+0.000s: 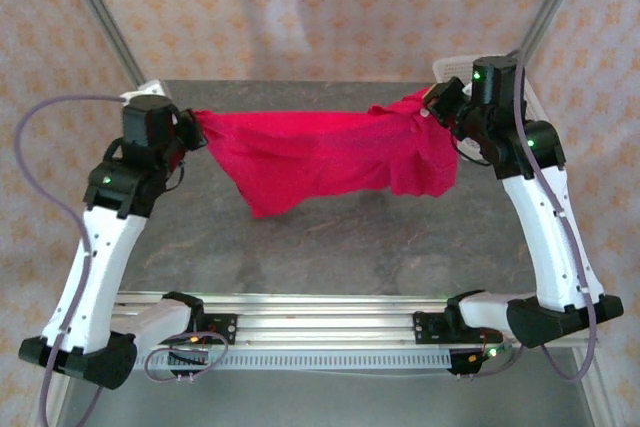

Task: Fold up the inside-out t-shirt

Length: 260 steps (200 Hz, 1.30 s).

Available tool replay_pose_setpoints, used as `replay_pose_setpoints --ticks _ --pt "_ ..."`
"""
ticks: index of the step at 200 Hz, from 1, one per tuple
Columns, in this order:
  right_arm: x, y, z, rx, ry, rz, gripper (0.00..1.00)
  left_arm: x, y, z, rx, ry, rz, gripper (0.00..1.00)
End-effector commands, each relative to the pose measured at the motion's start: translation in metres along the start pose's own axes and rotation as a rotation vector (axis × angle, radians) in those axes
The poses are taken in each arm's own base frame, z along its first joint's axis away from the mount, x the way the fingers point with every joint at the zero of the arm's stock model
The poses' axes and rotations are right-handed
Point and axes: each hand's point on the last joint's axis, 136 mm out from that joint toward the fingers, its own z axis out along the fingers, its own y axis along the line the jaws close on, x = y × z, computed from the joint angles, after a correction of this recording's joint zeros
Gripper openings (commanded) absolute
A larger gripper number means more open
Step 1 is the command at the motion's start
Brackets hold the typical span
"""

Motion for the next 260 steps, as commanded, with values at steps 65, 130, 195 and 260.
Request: replay_pose_setpoints --ticks 65,130,195,260 --pt "0.005 -0.108 0.187 0.231 0.167 0.227 0.01 0.078 0.017 0.128 -0.178 0.299 0.127 0.00" --pt "0.008 -0.137 0.235 0.426 0.295 0.065 0.62 0.093 0.014 0.220 -0.236 0.481 0.091 0.52" --pt "0.094 -0.217 0.157 0.536 0.320 -0.060 0.62 0.156 0.059 0.201 -0.265 0.578 0.023 0.56" --pt "0.157 -0.272 0.135 0.575 0.419 -0.049 0.62 0.210 0.082 0.240 -0.321 0.679 0.006 0.51"
